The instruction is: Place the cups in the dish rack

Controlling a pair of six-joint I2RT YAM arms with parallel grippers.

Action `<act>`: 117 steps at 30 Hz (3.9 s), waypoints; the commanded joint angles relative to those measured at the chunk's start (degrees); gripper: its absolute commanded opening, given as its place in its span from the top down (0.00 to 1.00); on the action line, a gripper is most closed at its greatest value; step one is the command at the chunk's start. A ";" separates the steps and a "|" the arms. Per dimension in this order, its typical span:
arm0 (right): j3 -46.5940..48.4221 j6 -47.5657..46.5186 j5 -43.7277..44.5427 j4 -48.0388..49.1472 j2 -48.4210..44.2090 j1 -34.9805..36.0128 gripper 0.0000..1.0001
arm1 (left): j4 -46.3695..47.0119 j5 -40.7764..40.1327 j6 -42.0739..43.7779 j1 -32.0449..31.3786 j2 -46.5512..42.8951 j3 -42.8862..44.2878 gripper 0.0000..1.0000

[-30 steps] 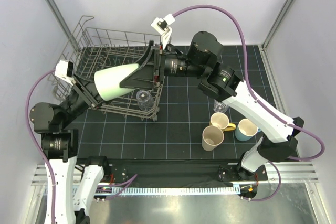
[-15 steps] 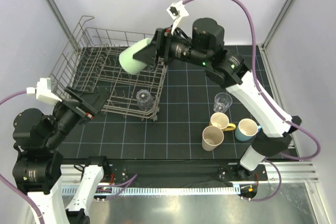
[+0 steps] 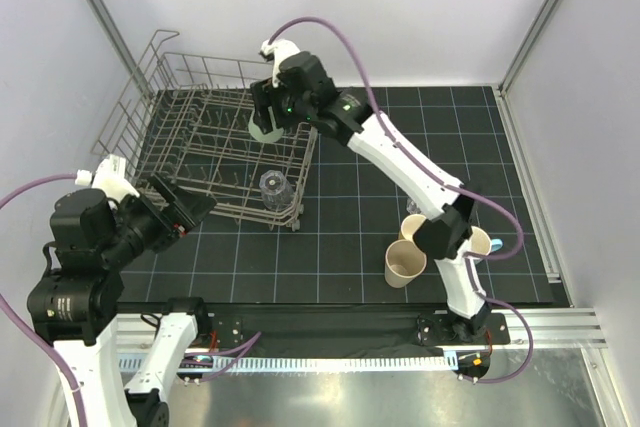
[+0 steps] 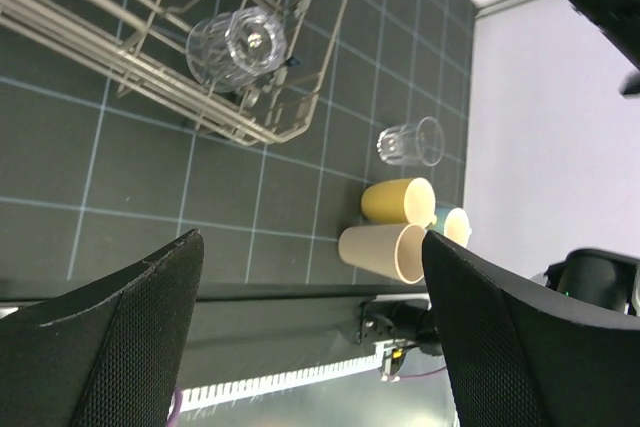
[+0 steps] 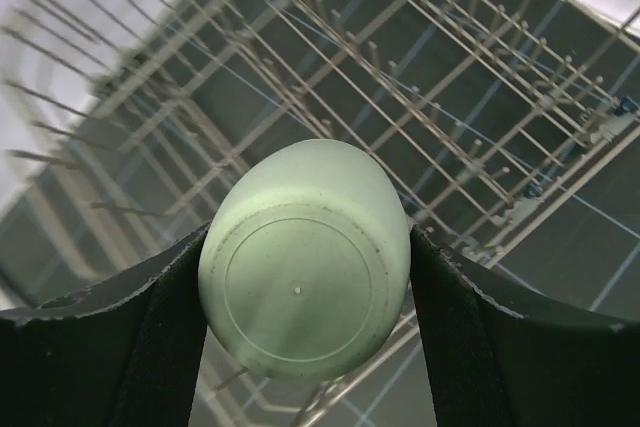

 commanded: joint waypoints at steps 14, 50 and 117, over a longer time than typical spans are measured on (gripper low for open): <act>2.34 -8.21 9.62 4.04 9.45 -0.76 0.96 | -1.08 1.21 5.76 -0.05 5.40 -0.33 0.14; -9.35 -4.78 7.16 10.02 12.96 -2.35 0.95 | -2.49 1.56 10.16 -0.05 10.59 1.95 0.12; -73.07 14.46 -0.50 -9.33 -51.11 -24.23 0.35 | 23.61 -13.64 -14.62 -40.65 35.55 5.91 0.10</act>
